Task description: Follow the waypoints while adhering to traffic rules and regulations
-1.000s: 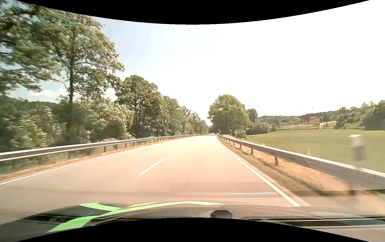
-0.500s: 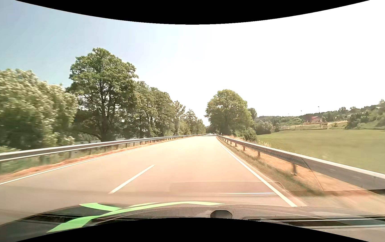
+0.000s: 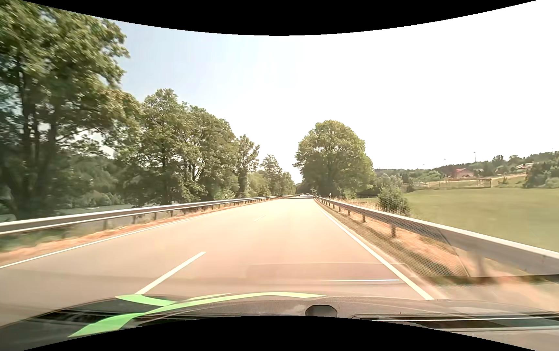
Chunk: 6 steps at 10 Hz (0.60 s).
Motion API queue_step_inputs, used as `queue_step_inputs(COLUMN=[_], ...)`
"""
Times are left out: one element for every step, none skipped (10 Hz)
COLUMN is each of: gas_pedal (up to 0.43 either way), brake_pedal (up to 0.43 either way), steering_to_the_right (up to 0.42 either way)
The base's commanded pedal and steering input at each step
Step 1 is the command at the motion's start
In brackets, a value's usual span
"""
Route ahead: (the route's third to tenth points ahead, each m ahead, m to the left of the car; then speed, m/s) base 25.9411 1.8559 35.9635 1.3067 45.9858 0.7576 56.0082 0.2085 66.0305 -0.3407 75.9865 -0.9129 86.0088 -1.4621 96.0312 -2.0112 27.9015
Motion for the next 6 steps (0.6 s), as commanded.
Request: queue_step_inputs(gas_pedal=[0.331,0.319,0.268,0.26,0.26,0.26], brake_pedal=[0.0,0.0,0.0,0.0,0.0,0.0], steering_to_the_right=[0.004,0.004,0.004,0.004,0.004,0.004])
